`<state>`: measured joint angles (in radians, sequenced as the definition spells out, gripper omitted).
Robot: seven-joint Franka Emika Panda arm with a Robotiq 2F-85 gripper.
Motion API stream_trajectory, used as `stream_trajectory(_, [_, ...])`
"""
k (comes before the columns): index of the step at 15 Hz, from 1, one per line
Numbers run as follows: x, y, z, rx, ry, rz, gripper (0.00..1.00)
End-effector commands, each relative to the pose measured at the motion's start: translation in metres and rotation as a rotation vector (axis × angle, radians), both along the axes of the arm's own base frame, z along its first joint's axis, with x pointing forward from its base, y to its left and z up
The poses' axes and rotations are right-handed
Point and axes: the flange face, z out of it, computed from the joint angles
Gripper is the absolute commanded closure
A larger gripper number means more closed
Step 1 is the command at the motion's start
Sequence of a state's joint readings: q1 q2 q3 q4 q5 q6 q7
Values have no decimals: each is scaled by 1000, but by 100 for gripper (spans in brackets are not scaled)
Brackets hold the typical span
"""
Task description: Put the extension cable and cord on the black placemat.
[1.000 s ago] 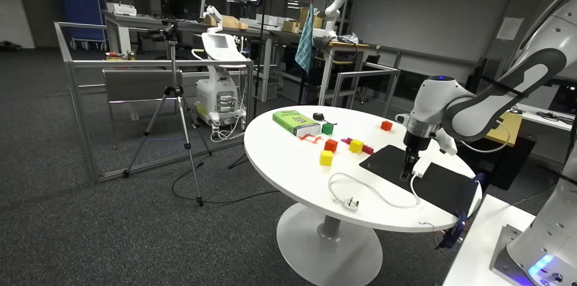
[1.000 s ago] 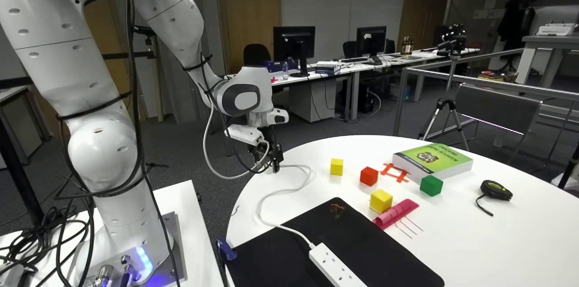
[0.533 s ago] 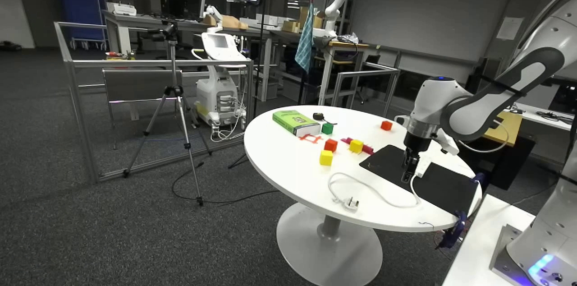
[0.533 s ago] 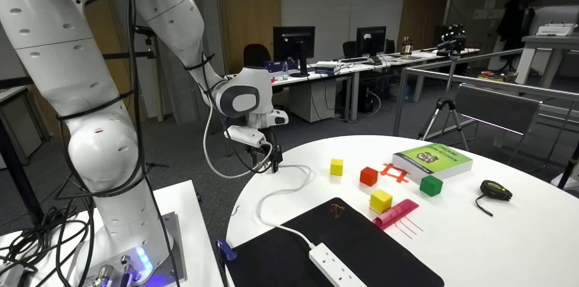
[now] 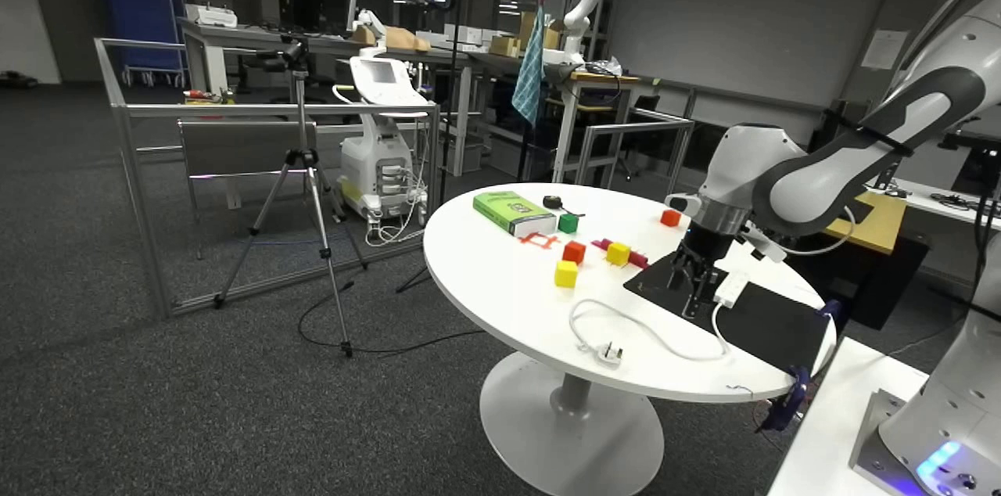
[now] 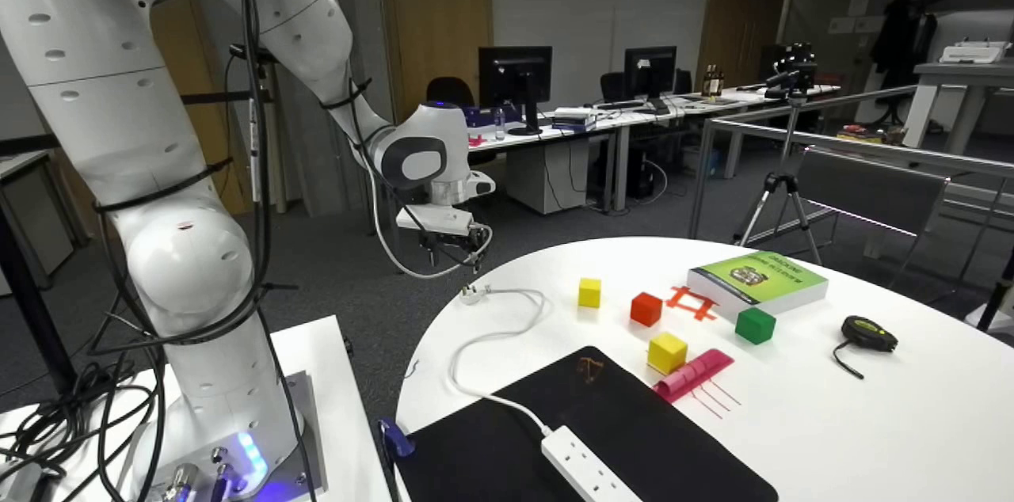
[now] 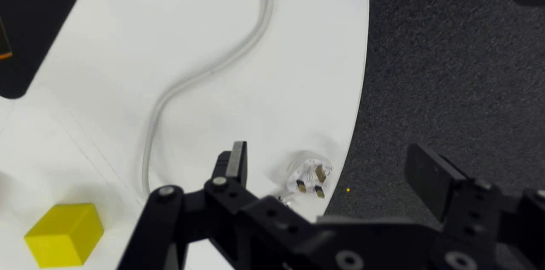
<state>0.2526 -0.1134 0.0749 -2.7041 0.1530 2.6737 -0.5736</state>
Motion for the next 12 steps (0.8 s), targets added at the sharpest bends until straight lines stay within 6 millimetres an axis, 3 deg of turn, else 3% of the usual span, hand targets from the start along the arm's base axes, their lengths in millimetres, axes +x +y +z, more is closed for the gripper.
stream_trajectory(1, [12, 27, -4, 89, -78, -156, 0])
stream_trajectory(5, [17, 45, -24, 156, -181, -331, 0])
stream_trajectory(12, [40, 49, -64, 149, -231, -319, 0])
